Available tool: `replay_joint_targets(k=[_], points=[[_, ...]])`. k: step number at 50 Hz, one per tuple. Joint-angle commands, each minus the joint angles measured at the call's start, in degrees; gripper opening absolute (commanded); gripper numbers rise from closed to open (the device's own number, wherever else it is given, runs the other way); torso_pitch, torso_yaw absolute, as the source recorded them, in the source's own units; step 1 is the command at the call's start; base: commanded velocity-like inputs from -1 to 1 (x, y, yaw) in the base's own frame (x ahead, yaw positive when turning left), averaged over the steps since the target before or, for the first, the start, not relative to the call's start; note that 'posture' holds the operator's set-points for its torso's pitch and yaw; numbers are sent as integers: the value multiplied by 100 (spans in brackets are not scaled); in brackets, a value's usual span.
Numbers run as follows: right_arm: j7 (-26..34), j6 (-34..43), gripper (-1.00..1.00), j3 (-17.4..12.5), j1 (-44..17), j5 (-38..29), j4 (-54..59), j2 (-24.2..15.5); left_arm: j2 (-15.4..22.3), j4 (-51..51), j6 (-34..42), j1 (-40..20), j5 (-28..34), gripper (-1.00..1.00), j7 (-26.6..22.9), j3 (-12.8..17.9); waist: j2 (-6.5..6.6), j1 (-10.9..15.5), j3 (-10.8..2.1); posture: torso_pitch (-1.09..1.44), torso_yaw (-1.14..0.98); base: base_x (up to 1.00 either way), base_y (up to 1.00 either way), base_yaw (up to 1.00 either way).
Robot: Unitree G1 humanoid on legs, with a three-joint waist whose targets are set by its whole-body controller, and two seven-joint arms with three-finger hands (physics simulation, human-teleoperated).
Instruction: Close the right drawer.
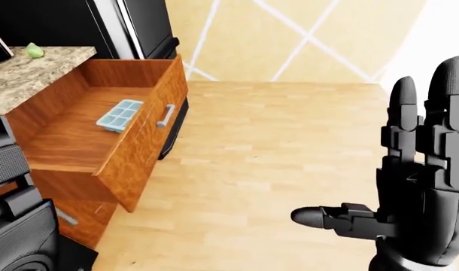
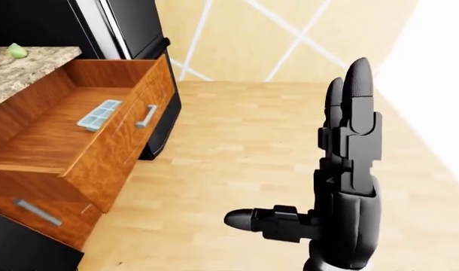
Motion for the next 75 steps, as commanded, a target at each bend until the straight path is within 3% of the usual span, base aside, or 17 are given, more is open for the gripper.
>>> replay_joint_targets(k=[1, 7, 10, 13, 25, 26, 29, 33, 35, 37, 38, 45, 50, 59, 70, 74, 75], points=[[1, -136, 100, 36, -66, 2, -219, 6, 43, -162, -106, -24, 7, 100, -17, 95, 5, 10, -13, 0, 0, 0, 18, 0], [17, -123, 100, 13, -81, 23, -217, 6, -53, -162, -105, -3, 14, 100, -113, 90, 299, -9, 30, 0, 0, 0, 31, 0], [21, -87, 100, 29, -93, 29, -242, 11, -139, -162, -81, 2, 15, 100, -198, 92, 749, -12, -106, 0, 0, 0, 44, 0], [16, -83, 100, 26, -104, 17, -226, 5, -168, -162, -64, -6, 14, 100, -225, 96, 524, 21, 73, 0, 0, 0, 44, 0], [25, -108, 100, 36, -90, 10, -199, 11, 9, -162, -96, -27, 18, 100, -57, 84, -99, -10, 20, 0, 0, 0, 44, 0], [22, -97, 100, 39, -94, 3, -199, 10, 17, -162, -92, -29, 17, 100, -49, 81, 68, -92, 9, 0, 0, 0, 43, 0], [13, -140, 100, 31, -73, 25, -170, 4, 23, -162, -85, -36, 15, 100, -40, 84, -90, -56, -49, 0, 0, 0, 44, 0], [10, -215, 100, 15, -40, 38, -126, 2, 22, -162, -83, -38, 20, 100, -41, 77, 111, -59, 46, 0, 0, 0, 44, 0], [12, -228, 100, 19, -32, 40, -114, 4, -4, -162, -68, -45, 19, 100, -63, 79, 326, -68, 44, 0, 0, 0, 44, 0], [7, -262, 100, 10, -22, 54, -83, 4, -25, -162, -57, -48, 22, 100, -85, 74, 872, -10, -119, 0, 0, 0, 44, 0], [6, -278, 100, 13, -17, 49, -75, 4, -35, -162, -52, -50, 25, 100, -91, 75, 585, 26, 3, 0, 0, 0, 45, 0], [28, -303, 100, -9, -5, 112, -78, 2, -82, -162, -33, -55, 22, 100, -134, 80, 215, 28, 42, 0, 0, 0, 38, 0], [35, -304, 100, -15, -4, 103, -70, 9, -126, -162, -29, -48, 28, 100, -174, 74, 333, 25, 18, 0, 0, 0, 10, 0], [29, -164, 100, 25, -74, 26, -103, 8, -60, -162, -60, -38, 36, 100, -112, 57, -151, 1, -54, 0, 0, 0, 10, 0], [16, -217, 100, 33, -49, 13, -59, -2, -37, -162, -77, -25, 40, 100, -99, 54, 208, 22, 41, 0, 0, 0, 13, 0], [15, -217, 100, 32, -43, 17, -57, 1, -51, -162, -92, -5, 47, 100, -119, 49, 773, 10, -88, 0, 0, 0, 21, 0], [13, -229, 100, 32, -37, 13, -52, -1, -46, -162, -99, -1, 46, 100, -116, 49, 487, 88, 11, 0, 0, 0, 20, 0]])
